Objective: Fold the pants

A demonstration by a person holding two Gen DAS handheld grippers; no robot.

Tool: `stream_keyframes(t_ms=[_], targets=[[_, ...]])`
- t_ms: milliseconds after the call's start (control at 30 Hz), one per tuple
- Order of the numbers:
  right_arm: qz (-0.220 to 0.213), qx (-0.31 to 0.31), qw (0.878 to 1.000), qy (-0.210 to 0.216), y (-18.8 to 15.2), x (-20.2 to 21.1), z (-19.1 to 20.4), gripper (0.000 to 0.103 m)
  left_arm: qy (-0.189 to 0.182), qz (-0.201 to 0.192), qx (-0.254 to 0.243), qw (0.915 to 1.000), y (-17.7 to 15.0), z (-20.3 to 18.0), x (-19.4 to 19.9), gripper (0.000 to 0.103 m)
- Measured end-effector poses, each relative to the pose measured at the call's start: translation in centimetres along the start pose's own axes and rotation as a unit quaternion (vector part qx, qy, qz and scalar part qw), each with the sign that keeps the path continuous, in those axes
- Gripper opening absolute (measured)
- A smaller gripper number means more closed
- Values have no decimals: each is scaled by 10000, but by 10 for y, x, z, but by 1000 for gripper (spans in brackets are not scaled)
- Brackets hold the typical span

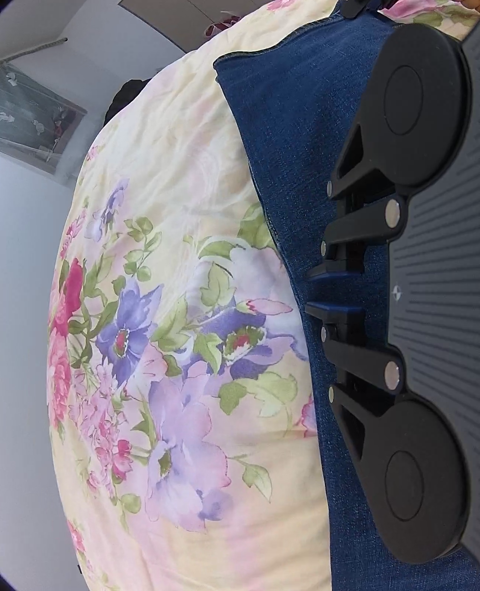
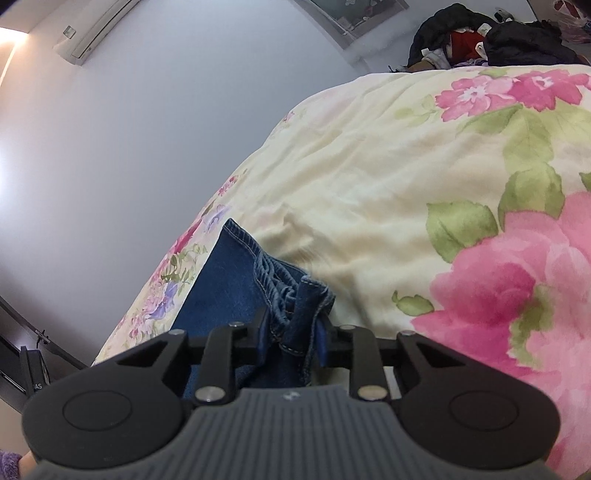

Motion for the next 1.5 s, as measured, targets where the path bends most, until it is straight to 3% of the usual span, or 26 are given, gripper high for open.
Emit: stream_keyframes(t_ms=[167,300,600,733,800,867,1000,1233,1500], targets=[[40,-47,9999,-125,-1,-2,1,20,-32,116,-247,9996,-8,-13,27,19],[-6,-1,9998,-178,4,3,11,19,-294,232,-668,9971,-37,-40,57,19],[-195,207,9996,-87,19,26,56,16,-349,574,-909,9936,-94,-65,83,16],[-222,188,9996,-61,22,31,74,16,-334,750,-887,9927,-94,-65,78,16],[-246,276,9993,-25,24,36,88,15,-546,757,-609,9938,-89,-62,90,16],[-266,410,9988,33,25,42,105,15,-633,600,-688,9938,-84,-58,112,16],[-345,796,9961,131,23,56,145,15,-507,237,-726,9958,-73,-28,162,17],[-440,1277,9901,392,2,73,225,14,-6,-207,-109,9997,-72,72,234,17],[-160,1952,9767,882,-63,71,324,13,277,-396,472,9977,-87,161,274,17]])
Point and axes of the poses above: each gripper's, at about its wrist camera, not at the fingertips, and x roughly against the way its jaws point, z to its left, y to its top, the point moved 9 cm from there along -x, roughly the way its jaws point, and after that the axes turned 3 degrees about -z, right-handed, at the moved point
